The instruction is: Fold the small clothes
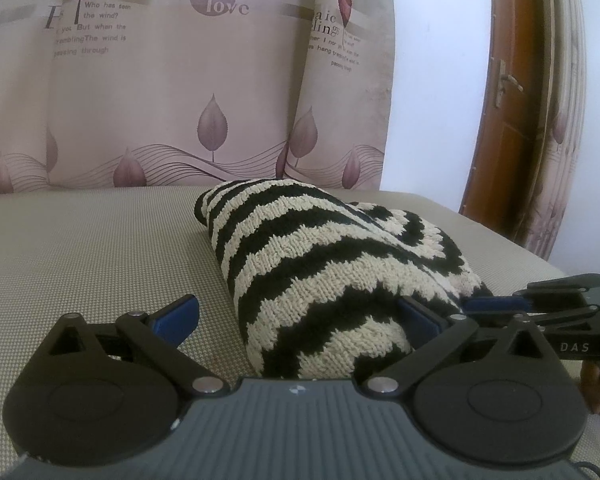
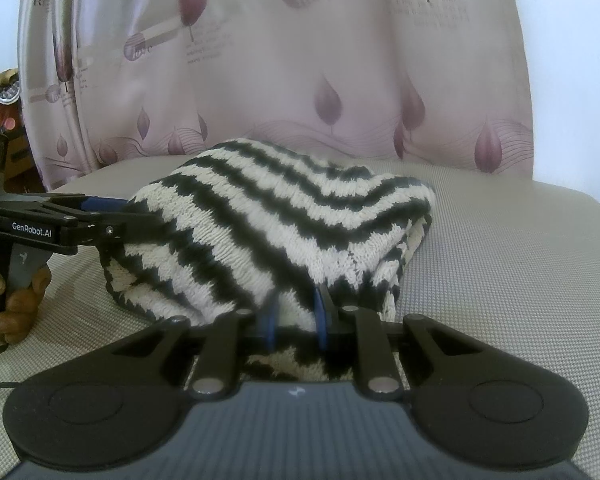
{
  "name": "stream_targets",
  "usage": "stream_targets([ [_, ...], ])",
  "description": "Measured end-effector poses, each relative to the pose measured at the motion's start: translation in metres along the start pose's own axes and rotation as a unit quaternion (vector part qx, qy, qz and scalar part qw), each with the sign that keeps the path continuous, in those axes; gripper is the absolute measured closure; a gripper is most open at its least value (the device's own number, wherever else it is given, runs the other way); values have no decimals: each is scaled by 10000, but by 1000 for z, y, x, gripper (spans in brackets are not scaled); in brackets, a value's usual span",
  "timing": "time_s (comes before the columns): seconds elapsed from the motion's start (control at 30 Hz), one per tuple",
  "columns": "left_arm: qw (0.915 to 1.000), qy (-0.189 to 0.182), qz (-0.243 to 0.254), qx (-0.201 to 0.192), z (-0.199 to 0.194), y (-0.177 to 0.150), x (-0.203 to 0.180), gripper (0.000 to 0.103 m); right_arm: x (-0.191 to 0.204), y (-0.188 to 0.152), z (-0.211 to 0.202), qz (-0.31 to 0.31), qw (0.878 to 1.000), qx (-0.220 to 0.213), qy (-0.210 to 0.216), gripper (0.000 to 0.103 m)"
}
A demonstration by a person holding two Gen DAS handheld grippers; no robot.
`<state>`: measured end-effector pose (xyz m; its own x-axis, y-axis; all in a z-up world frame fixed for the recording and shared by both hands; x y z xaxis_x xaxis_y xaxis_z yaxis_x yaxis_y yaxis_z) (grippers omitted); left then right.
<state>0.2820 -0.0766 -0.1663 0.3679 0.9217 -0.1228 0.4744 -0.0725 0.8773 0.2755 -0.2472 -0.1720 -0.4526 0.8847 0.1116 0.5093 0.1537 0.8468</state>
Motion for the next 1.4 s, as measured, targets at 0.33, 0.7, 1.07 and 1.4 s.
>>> stream_targets([
  [0.33, 9956, -568, -675, -317, -20, 59, 35, 21, 1, 1, -1, 51, 10000, -21, 39, 85],
  [0.7, 9908, -1279, -398, 198, 74, 103, 0, 64, 4, 0, -2, 47, 9999, -85, 77, 85],
  [1.07, 9935, -660, -596, 710, 115, 61, 13, 80, 5, 2, -3, 86, 9997, -144, 154, 85],
  [1.4, 9970, -560, -401, 360, 106, 58, 11, 80, -22, 101, -11, 839, 9923, -736, 539, 83],
])
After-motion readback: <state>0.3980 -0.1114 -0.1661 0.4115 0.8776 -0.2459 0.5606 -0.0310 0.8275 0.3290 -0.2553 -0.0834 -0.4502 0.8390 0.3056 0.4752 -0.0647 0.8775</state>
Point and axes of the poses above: each gripper's, at about its wrist camera, not at the fingertips, and z roughly the way its jaws point, x to its left, y to its top, the point moved 10 cm from there along z, roughly the way its jaws point, and after that the axes turned 3 degrees about x, right-handed, at the moved point
